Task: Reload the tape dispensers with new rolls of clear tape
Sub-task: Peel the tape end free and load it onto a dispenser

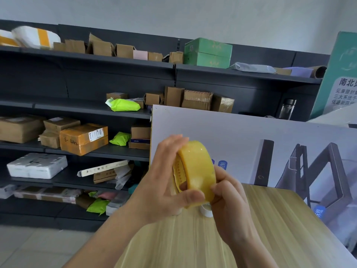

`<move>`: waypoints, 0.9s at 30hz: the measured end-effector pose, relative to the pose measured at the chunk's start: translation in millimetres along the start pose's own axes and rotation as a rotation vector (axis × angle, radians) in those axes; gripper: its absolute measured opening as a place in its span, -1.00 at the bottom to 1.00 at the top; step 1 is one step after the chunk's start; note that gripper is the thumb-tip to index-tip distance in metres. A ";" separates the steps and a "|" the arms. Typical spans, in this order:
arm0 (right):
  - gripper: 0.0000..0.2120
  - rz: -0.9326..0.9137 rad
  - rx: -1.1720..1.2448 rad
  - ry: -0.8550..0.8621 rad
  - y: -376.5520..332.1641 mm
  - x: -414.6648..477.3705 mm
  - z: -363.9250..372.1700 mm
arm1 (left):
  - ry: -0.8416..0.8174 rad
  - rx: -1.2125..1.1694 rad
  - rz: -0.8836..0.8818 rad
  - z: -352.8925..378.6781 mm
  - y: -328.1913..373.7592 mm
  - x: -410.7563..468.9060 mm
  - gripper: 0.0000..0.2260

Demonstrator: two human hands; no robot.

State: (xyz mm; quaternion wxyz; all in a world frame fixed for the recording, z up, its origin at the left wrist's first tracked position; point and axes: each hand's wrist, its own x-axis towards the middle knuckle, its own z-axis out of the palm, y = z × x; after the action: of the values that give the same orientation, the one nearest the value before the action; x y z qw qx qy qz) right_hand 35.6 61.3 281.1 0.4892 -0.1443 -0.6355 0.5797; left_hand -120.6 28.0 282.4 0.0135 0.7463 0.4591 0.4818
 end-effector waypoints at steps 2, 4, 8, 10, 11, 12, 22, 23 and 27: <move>-0.68 -0.017 -0.031 0.018 3.2 0.6 0.1 | -0.062 -0.104 -0.125 -5.6 -0.5 6.1 -0.12; -0.71 -0.025 -0.010 0.025 3.5 0.1 0.0 | -0.113 -0.149 -0.207 -9.9 -1.6 10.3 -0.09; -0.69 -0.024 0.004 0.018 8.0 -1.2 -2.7 | -0.096 -0.123 -0.178 -10.7 2.1 10.8 -0.14; -0.67 0.006 -0.003 0.030 5.9 -0.4 -2.0 | -0.060 -0.055 -0.099 -8.1 3.5 8.3 -0.14; -0.66 0.026 0.009 0.041 4.7 0.4 -1.9 | -0.040 -0.009 -0.048 -6.0 3.8 7.1 -0.13; -0.66 0.038 0.017 0.052 3.0 1.1 -1.7 | -0.022 0.033 -0.002 -3.7 4.3 6.0 -0.12; -0.86 0.028 0.069 0.127 -6.0 3.6 6.2 | 0.034 0.138 0.214 7.8 1.7 1.8 -0.28; -0.81 0.024 0.073 0.132 -5.2 3.8 6.4 | 0.039 0.150 0.228 8.9 0.9 1.4 -0.32; -0.66 0.025 0.078 0.128 -4.3 3.5 5.4 | 0.058 0.097 0.233 9.8 -0.2 -0.5 -0.31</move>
State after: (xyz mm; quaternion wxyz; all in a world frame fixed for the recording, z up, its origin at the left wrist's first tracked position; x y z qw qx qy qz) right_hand 31.3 59.5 287.2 0.5268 -0.1696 -0.5781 0.5996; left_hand -113.6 31.9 276.7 -0.0919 0.7801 0.3923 0.4786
